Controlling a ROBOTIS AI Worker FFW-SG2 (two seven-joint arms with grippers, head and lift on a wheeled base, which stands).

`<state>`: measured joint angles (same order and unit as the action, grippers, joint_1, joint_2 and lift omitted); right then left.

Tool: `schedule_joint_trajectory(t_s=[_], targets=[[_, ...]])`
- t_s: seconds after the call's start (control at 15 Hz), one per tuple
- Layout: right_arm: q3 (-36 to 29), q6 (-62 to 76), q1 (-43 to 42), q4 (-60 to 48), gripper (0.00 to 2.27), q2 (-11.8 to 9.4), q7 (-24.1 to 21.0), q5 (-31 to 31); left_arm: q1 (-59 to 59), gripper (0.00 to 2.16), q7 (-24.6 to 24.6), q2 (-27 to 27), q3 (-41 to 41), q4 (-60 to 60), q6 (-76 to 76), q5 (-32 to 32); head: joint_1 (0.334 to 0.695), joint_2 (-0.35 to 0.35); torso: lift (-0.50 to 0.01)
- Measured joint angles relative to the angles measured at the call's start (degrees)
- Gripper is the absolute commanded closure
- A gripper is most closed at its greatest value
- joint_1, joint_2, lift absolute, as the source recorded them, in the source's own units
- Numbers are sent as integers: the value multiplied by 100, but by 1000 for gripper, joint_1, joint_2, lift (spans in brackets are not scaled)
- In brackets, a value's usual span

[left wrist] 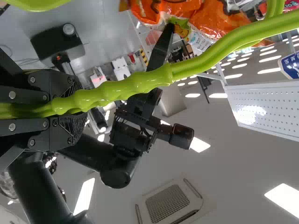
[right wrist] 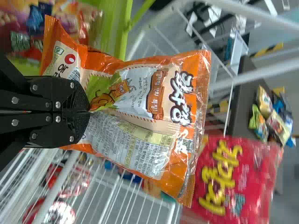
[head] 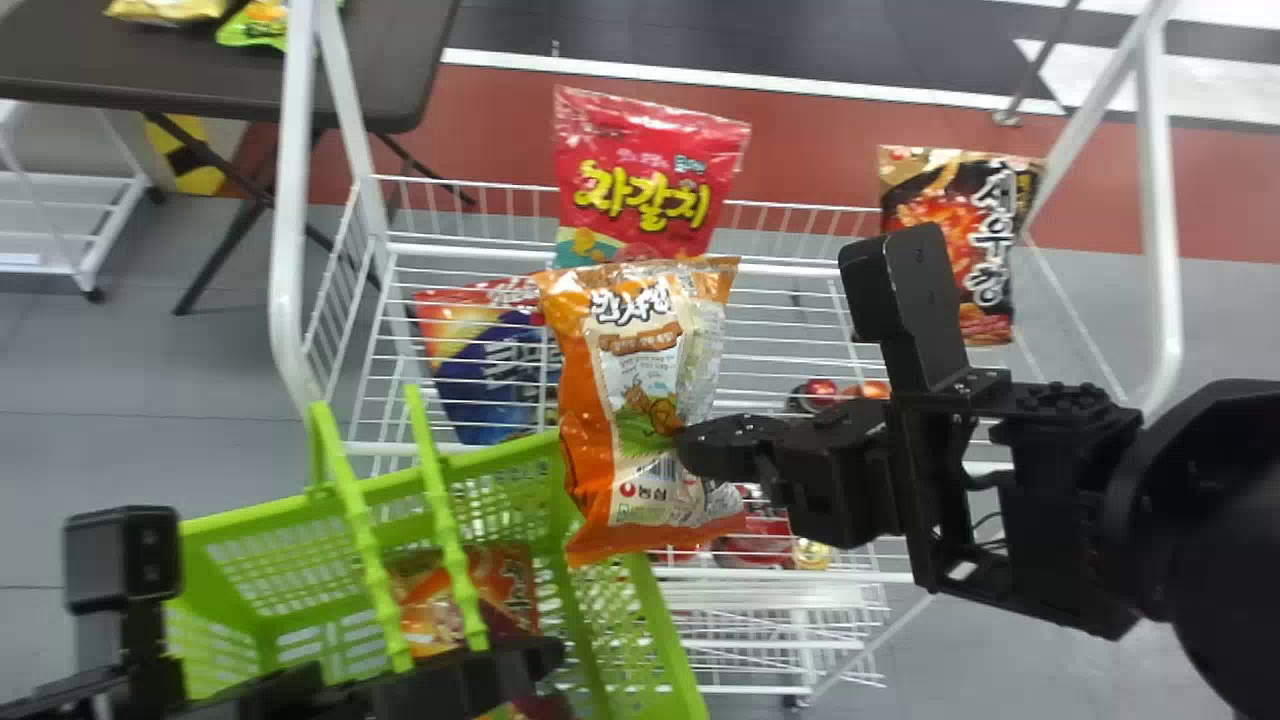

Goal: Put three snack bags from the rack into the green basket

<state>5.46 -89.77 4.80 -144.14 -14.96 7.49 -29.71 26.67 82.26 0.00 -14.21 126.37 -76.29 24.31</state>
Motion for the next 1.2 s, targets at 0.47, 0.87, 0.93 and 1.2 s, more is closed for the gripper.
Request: schedule_joint_trajectory(t_s=[0.47, 0.87, 0.93, 1.2], targets=[[539, -2, -5, 102, 2253, 330, -121, -593, 5, 2148, -9, 0, 48, 28, -12, -5, 695, 99, 0], [972, -2, 200, 415, 383, 254, -117, -568, -4, 2148, -18, 0, 57, 29, 3, -6, 695, 143, 0], [999, -2, 239, 419, -2, 228, -116, -564, -4, 2148, -18, 0, 57, 28, 4, -5, 695, 148, 0], [906, -2, 306, 385, 56, 179, -99, -738, -12, 2148, -18, 0, 54, 13, 4, -10, 695, 147, 0]])
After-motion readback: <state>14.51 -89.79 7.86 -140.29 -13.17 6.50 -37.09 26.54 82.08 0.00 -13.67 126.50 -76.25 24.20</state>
